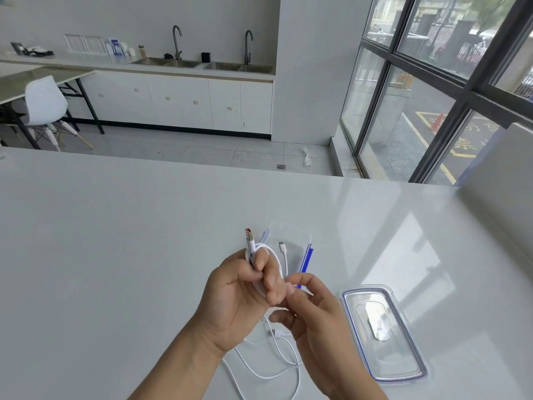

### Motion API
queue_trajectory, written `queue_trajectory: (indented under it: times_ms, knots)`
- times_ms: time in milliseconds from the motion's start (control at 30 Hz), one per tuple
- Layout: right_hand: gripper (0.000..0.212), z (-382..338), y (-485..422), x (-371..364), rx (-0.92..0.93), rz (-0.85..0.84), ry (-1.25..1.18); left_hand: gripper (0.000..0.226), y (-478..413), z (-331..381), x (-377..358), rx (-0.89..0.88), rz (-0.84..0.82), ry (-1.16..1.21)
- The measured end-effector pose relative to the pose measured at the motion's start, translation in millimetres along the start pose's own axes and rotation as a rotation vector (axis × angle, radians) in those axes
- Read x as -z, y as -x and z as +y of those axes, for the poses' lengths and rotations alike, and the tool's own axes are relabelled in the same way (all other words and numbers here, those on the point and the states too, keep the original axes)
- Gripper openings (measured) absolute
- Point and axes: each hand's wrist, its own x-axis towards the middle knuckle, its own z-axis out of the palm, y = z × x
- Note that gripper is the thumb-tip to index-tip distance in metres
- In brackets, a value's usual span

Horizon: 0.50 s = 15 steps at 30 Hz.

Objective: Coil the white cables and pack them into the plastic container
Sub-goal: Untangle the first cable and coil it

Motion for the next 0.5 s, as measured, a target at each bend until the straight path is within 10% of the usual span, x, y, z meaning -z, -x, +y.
queue_trajectory:
  times_ms: [500]
  knots:
    - [0.02,-17.3,-8.3,3.9,0.16,-0.168,0.363,0.006,7.6,-1.7,8.4,0.145,-0.094,-0.03]
